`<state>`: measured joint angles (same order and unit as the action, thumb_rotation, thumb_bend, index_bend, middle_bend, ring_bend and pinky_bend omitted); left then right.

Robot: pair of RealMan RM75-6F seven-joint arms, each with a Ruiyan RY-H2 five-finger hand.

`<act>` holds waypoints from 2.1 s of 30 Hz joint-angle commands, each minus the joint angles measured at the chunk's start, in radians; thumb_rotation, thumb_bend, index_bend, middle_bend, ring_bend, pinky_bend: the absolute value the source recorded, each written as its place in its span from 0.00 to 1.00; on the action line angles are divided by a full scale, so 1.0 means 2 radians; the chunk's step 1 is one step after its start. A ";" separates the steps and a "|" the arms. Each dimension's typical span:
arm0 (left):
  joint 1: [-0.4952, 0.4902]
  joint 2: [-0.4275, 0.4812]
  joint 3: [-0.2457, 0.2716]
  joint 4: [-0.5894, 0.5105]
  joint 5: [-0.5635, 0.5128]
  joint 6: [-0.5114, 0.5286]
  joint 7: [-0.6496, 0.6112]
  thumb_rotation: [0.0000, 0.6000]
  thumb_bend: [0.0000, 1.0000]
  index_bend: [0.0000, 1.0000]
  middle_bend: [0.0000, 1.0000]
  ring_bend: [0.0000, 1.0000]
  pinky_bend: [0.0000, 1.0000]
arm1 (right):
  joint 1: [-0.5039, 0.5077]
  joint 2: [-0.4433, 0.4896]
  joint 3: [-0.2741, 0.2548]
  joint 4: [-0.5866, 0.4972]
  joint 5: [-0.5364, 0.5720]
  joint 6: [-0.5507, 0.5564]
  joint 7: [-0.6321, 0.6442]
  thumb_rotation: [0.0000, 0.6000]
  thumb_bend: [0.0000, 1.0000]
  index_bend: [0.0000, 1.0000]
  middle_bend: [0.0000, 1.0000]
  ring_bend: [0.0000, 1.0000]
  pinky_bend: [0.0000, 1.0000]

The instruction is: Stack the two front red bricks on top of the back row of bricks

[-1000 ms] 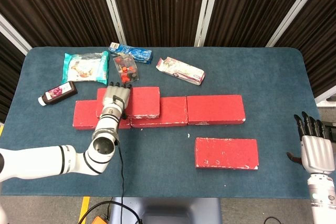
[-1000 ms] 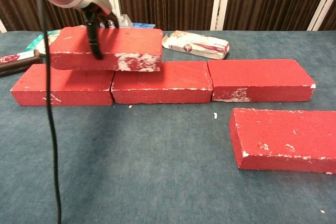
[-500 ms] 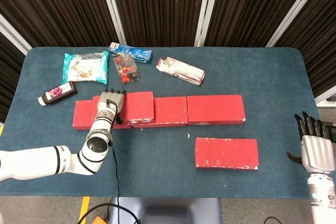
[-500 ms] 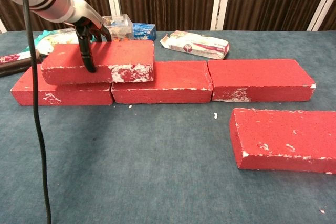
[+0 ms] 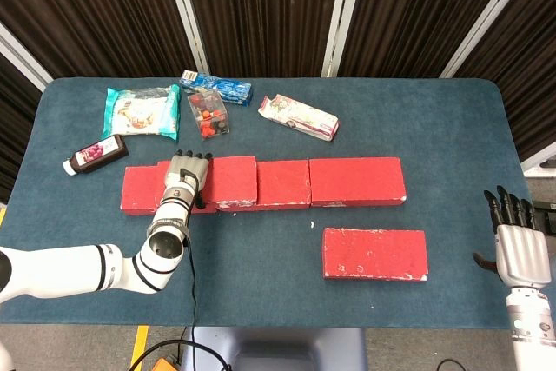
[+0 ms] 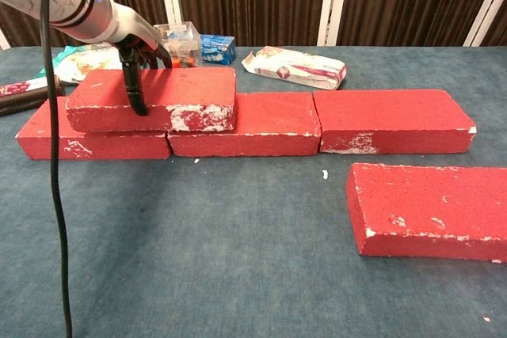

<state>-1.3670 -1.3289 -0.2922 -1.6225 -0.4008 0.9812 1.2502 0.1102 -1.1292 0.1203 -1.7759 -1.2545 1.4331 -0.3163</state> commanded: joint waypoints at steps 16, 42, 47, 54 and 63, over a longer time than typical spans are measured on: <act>-0.004 -0.013 0.007 0.015 -0.001 0.000 -0.001 1.00 0.24 0.01 0.11 0.00 0.04 | 0.000 -0.002 0.000 -0.001 0.002 0.003 -0.003 1.00 0.00 0.10 0.00 0.00 0.00; -0.006 -0.020 0.003 0.019 -0.015 0.009 0.004 1.00 0.24 0.00 0.00 0.00 0.04 | 0.001 -0.003 -0.001 -0.003 0.004 0.001 -0.006 1.00 0.00 0.10 0.00 0.00 0.00; -0.006 -0.024 0.000 0.019 -0.012 0.012 0.003 1.00 0.23 0.00 0.00 0.00 0.04 | 0.002 -0.004 0.000 -0.003 0.005 0.001 -0.008 1.00 0.00 0.10 0.00 0.00 0.00; -0.005 -0.028 -0.003 0.020 -0.006 0.016 -0.001 1.00 0.21 0.00 0.00 0.00 0.04 | 0.002 -0.005 0.000 -0.003 0.006 0.001 -0.009 1.00 0.00 0.11 0.00 0.00 0.00; -0.002 -0.032 -0.008 0.022 -0.004 0.019 -0.005 1.00 0.20 0.00 0.00 0.00 0.04 | 0.001 -0.003 -0.001 -0.005 0.006 0.001 -0.007 1.00 0.00 0.11 0.00 0.00 0.00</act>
<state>-1.3710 -1.3919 -0.3069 -1.5788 -0.4081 1.0193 1.2409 0.1125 -1.1355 0.1187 -1.7851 -1.2430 1.4354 -0.3307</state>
